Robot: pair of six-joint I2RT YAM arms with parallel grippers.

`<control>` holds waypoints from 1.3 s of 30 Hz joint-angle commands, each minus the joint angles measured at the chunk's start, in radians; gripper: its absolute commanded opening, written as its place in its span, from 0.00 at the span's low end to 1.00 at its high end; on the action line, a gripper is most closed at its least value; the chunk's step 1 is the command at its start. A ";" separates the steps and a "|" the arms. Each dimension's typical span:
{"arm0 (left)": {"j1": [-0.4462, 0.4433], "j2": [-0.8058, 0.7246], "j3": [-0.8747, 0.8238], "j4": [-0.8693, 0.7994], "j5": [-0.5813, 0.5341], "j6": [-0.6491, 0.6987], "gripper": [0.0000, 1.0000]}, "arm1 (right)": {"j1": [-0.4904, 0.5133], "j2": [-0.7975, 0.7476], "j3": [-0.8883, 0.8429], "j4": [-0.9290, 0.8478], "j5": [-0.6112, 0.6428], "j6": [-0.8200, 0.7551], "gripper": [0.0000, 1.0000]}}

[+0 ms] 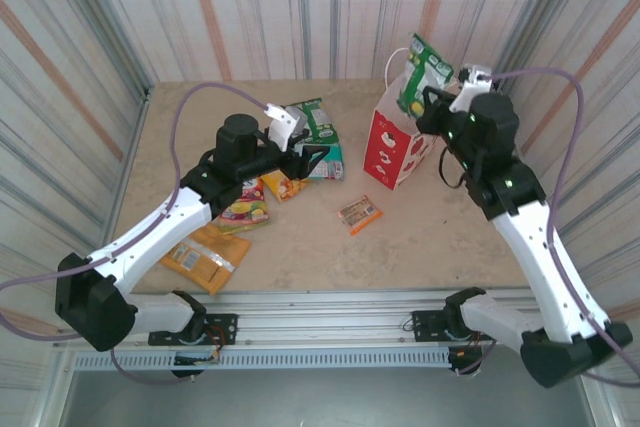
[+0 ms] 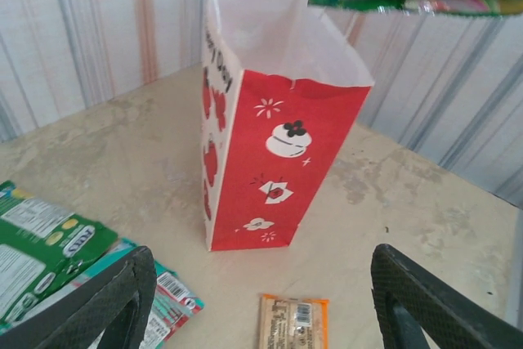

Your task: Place the snacks into the paper bag

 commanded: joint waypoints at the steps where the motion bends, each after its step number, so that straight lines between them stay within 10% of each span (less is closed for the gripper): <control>1: 0.005 -0.025 -0.008 -0.037 -0.071 -0.011 0.72 | 0.031 0.121 0.120 -0.108 0.320 0.104 0.00; 15: 0.005 -0.041 -0.023 -0.072 -0.129 -0.005 0.72 | 0.040 0.384 0.218 -0.114 0.358 0.183 0.00; 20: 0.005 -0.044 -0.036 -0.081 -0.137 -0.026 0.72 | 0.040 0.387 0.204 -0.126 0.309 0.205 0.30; 26: 0.005 -0.022 -0.018 -0.126 -0.145 -0.095 0.72 | 0.040 0.339 0.189 -0.116 0.236 0.180 0.41; 39: 0.027 0.096 0.007 -0.242 -0.120 -0.315 0.69 | 0.058 0.031 -0.116 -0.096 -0.285 0.078 0.43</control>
